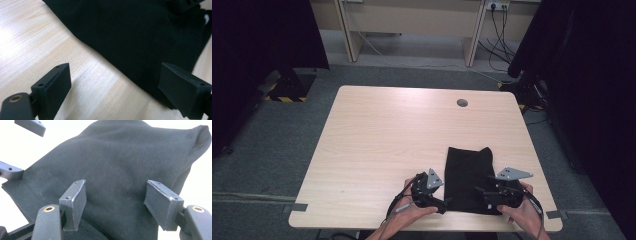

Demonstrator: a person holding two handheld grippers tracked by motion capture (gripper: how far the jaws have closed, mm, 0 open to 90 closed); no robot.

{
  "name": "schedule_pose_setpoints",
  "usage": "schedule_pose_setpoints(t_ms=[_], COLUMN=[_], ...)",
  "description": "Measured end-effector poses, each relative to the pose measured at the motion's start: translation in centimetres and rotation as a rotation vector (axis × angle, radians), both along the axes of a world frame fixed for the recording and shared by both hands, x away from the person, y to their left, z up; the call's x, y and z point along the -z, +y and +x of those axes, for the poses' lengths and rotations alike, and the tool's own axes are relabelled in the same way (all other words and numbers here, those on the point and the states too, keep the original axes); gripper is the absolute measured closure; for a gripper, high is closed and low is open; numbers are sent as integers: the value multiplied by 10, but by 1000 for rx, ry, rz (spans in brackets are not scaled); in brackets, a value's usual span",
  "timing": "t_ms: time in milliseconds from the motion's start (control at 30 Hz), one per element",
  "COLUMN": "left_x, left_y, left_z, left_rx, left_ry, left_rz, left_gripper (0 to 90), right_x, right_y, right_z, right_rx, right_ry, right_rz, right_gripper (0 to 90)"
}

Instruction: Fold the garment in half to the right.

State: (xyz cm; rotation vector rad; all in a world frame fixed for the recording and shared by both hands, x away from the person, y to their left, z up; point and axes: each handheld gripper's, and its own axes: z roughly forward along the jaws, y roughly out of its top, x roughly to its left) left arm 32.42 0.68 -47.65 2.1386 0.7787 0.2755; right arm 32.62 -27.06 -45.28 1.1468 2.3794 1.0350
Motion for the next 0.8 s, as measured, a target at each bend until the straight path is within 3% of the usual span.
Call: schedule_pose_setpoints(t_ms=[133, 267, 433, 567, 800], left_x=[-4, -6, -4, -1, 5], left_y=[11, 24, 47, 62, 83], left_z=[-2, -3, -5, -3, -7], left_rx=[3, 27, 18, -20, -55], left_ry=[5, 16, 15, 0, 9], left_rz=[-6, -24, -24, 24, 49], left_gripper=[96, 81, 75, 73, 44], right_x=[-6, -4, 4, 10, 17], right_y=[2, 6, 10, 13, 24], right_z=[3, 9, 12, 17, 31], right_rx=[0, -7, -29, -35, -73], right_ry=[-17, -2, 17, 26, -4], right_rz=[32, 44, 8, -24, -66], right_gripper=[298, 264, 200, 182, 159])
